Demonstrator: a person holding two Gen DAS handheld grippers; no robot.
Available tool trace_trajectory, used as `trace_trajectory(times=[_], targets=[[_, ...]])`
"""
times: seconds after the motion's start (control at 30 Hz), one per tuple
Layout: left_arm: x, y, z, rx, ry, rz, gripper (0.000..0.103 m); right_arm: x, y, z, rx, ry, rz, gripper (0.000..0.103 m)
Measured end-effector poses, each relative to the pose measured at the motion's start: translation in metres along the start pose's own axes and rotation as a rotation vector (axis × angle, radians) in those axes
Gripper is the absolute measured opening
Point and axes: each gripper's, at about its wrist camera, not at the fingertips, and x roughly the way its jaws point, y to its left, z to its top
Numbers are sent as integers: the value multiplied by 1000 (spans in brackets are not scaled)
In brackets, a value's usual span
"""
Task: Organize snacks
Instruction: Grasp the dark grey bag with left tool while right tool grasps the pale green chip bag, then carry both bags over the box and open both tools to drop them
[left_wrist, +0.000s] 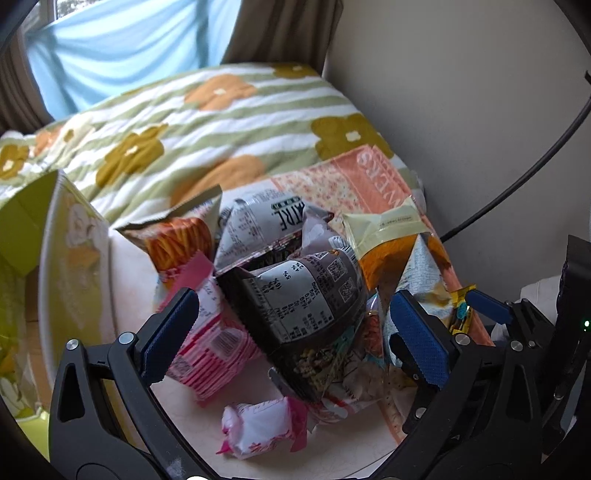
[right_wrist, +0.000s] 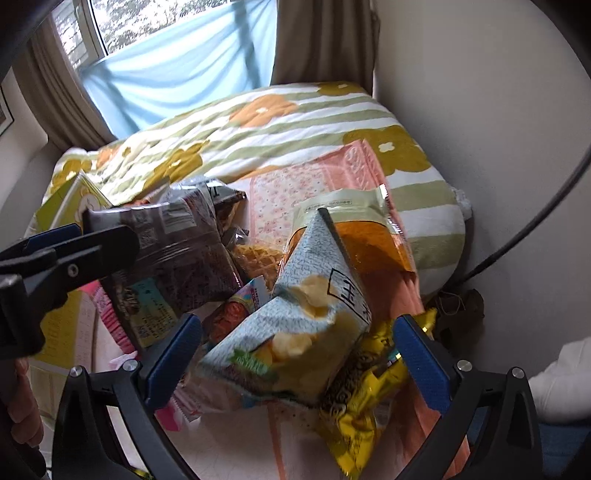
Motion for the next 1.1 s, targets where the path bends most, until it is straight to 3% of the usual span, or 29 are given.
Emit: trace_trajectory(times=[0.2,0.33,0.47,0.7,1.1], targets=[[35,2,-5,-16,81,-15,96,22,-11,-2,3,81,10,100],[45,1,-9,-19,114,-31,71,28,-17,-3,-1,123,29,84],[44,2,-11,-6,110,-36,59,29,-21,-4,20,144,62,73],[35,0,-12,0,94,-28,54,23,-25,-2,45,148,87,58],[-29,-5,-14,10,-37,-1,52,-25,-17,13,36,33,95,55]])
